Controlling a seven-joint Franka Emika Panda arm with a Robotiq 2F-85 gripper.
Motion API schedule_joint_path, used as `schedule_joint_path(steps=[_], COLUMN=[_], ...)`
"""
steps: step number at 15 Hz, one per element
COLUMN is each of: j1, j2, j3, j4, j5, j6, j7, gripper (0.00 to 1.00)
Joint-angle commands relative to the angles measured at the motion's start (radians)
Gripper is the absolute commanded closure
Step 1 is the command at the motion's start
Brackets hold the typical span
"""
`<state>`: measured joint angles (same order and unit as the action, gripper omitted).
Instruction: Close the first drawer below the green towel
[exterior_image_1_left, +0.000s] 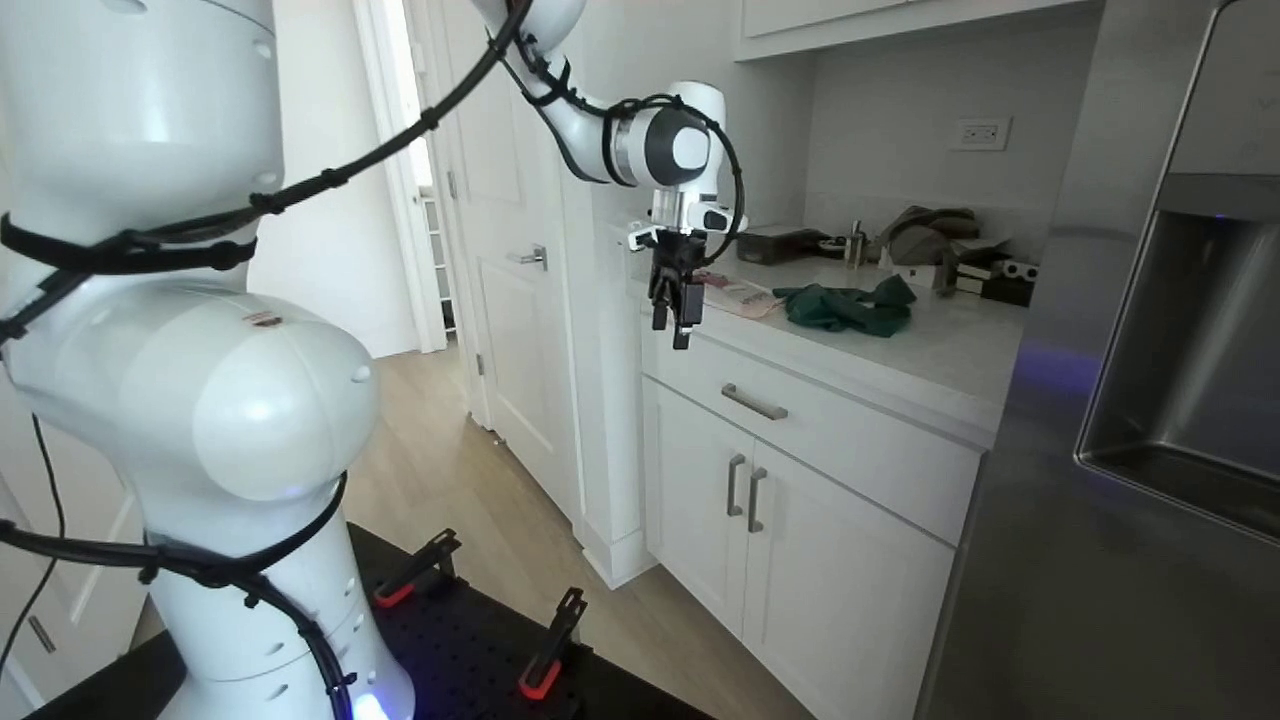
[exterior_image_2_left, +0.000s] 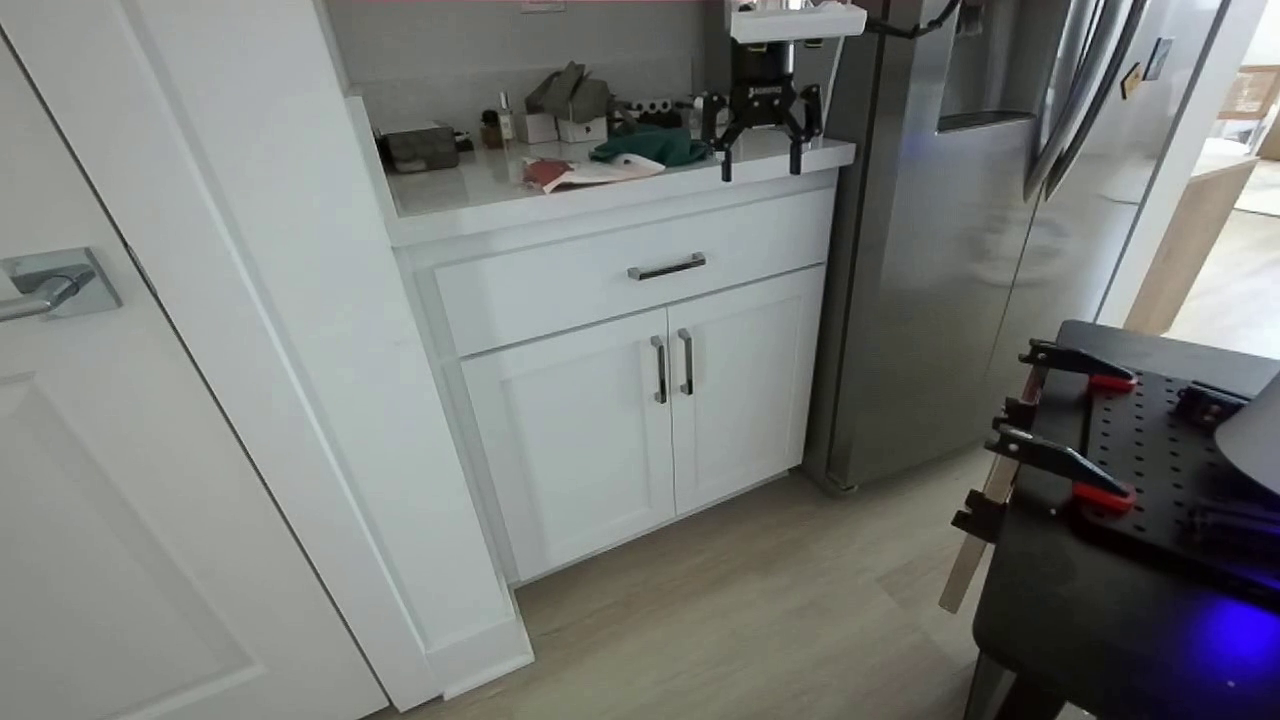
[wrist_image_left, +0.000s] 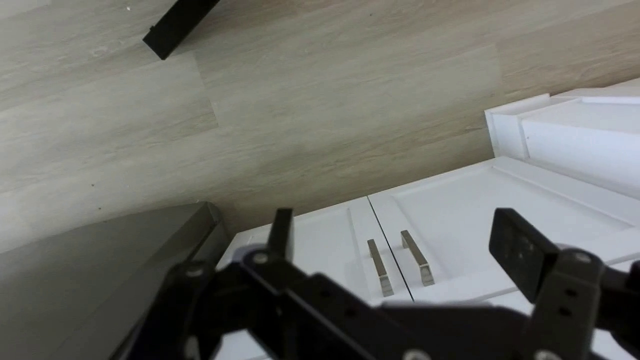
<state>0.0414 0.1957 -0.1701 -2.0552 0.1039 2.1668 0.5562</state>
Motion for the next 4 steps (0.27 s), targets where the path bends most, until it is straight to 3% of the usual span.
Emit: schedule_joint_path(steps=[1, 4], j1=[-0.028, -0.033], j2=[0.002, 0.009], j3=[0.027, 0.026], j4=[0.001, 0.001], j5=[-0.006, -0.006], j6=[-0.001, -0.001], j7=[0.004, 0.003], gripper=[0.0, 0.0])
